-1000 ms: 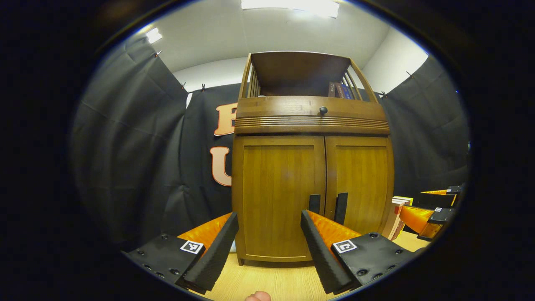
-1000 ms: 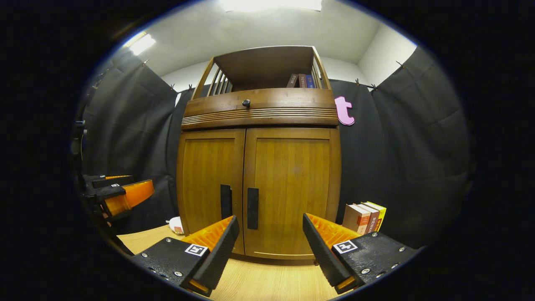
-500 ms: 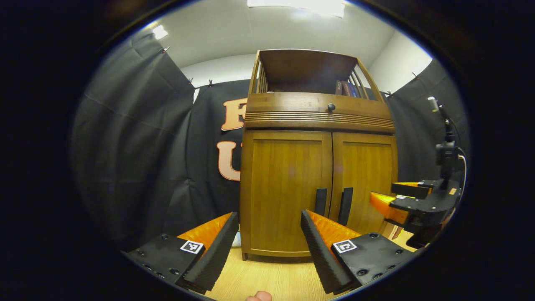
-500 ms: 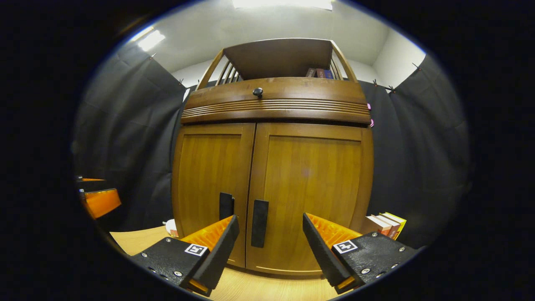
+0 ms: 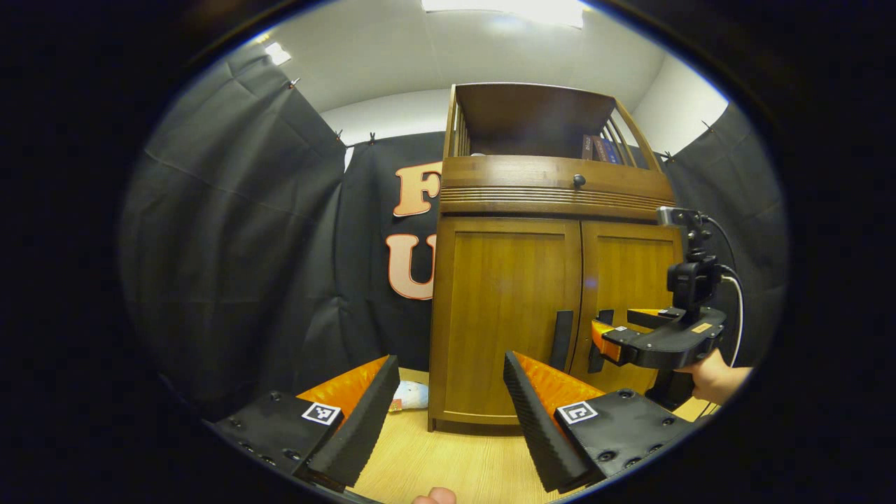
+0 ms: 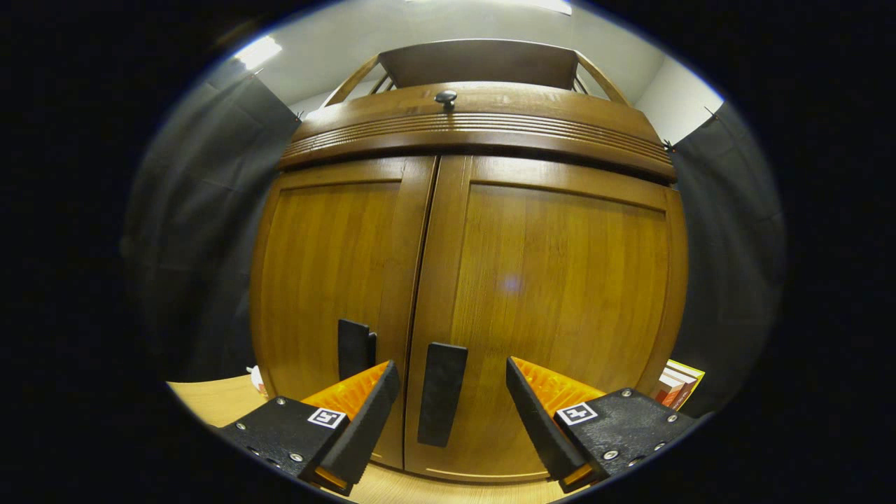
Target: Open the right door of the double-door shoe cabinet with the right hand, and open the left door with the left hand.
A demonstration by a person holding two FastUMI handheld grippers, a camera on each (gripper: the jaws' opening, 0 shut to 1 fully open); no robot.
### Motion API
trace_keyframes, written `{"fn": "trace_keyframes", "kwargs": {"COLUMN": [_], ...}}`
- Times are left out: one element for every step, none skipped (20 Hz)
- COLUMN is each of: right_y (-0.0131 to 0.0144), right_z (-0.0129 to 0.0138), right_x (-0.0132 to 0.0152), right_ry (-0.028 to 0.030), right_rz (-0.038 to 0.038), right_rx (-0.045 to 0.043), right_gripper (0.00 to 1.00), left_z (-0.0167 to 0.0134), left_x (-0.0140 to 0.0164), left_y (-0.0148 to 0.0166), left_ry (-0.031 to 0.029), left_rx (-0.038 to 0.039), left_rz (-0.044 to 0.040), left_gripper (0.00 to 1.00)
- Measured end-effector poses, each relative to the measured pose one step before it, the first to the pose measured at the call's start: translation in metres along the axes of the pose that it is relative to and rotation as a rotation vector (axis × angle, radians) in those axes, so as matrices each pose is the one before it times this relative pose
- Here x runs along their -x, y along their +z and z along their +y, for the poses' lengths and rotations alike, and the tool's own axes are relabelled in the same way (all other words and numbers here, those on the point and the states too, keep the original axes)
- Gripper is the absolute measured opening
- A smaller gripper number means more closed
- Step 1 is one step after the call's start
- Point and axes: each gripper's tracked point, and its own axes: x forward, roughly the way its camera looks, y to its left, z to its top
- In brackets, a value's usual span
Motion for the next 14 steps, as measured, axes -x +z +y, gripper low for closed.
{"fn": "trace_keyframes", "kwargs": {"right_y": [-0.003, -0.00308, -0.00361, -0.00418, -0.00438, -0.00278, -0.00118, -0.00159, -0.0024, 0.00091, -0.00131, 0.00023, -0.00117, -0.0027], "right_z": [-0.00136, -0.00083, 0.00111, 0.00113, 0.00077, 0.00055, -0.00146, -0.00167, -0.00119, -0.00199, 0.00041, 0.00153, 0.00365, 0.00723], "right_x": [-0.00625, -0.00551, -0.00382, -0.00306, -0.00054, -0.00233, -0.00199, -0.00365, -0.00304, -0.00018, -0.00076, 0.00113, 0.00004, -0.0011], "right_ry": [-0.01291, -0.01151, -0.00801, -0.00539, -0.00267, -0.00615, -0.0083, -0.00776, -0.00825, -0.01203, 0.00132, 0.00611, 0.01209, 0.02519], "right_rz": [0.00126, 0.0028, 0.00699, 0.01299, 0.0107, 0.00696, 0.00536, 0.00525, 0.00836, -0.00519, 0.00071, -0.00307, -0.00304, 0.00339], "right_rx": [0.00515, -0.00128, -0.00567, -0.00779, -0.00857, -0.00707, -0.00436, -0.00325, -0.00453, -0.00396, -0.00486, -0.00551, -0.00783, -0.00782], "right_gripper": [0.93, 0.94, 0.94, 0.93, 0.92, 0.9, 0.88, 0.85, 0.83, 0.75, 0.77, 0.67, 0.65, 0.52], "left_z": [0.001, 0.00149, 0.00026, 0.00035, 0.0003, 0.00042, 0.00007, 0.00002, 0.00034, 0.00003, -0.00003, 0.00028, -0.00057, -0.00025], "left_x": [0.00038, -0.00012, -0.00018, 0.00005, -0.00036, 0.00087, -0.00057, 0.00067, 0.00015, -0.00008, 0.00007, -0.00051, 0.00058, -0.00001], "left_y": [0.00022, -0.00188, 0.00062, -0.00154, -0.00073, -0.00024, 0.00001, 0.00015, -0.00005, 0.00033, -0.00098, -0.00023, -0.00074, 0.0001], "left_ry": [0.00244, 0.00316, 0.00284, 0.00379, 0.00263, 0.00275, 0.00114, 0.00109, 0.00094, 0.00068, 0.00054, 0.00171, -0.00106, -0.00204], "left_rx": [-0.00217, -0.00439, -0.00476, -0.0029, -0.00149, 0.00021, 0.00167, 0.00071, -0.00071, -0.00011, 0.00024, 0.0004, 0.00132, 0.00164], "left_rz": [-0.00018, -0.0011, -0.00153, -0.0018, 0.00025, -0.00058, 0.00045, 0.00203, 0.00304, 0.00123, 0.00135, 0.0025, 0.0044, 0.0034], "left_gripper": [0.96, 0.96, 0.97, 0.98, 0.96, 0.96, 0.97, 0.98, 0.97, 0.98, 0.96, 0.98, 0.98, 0.97]}}
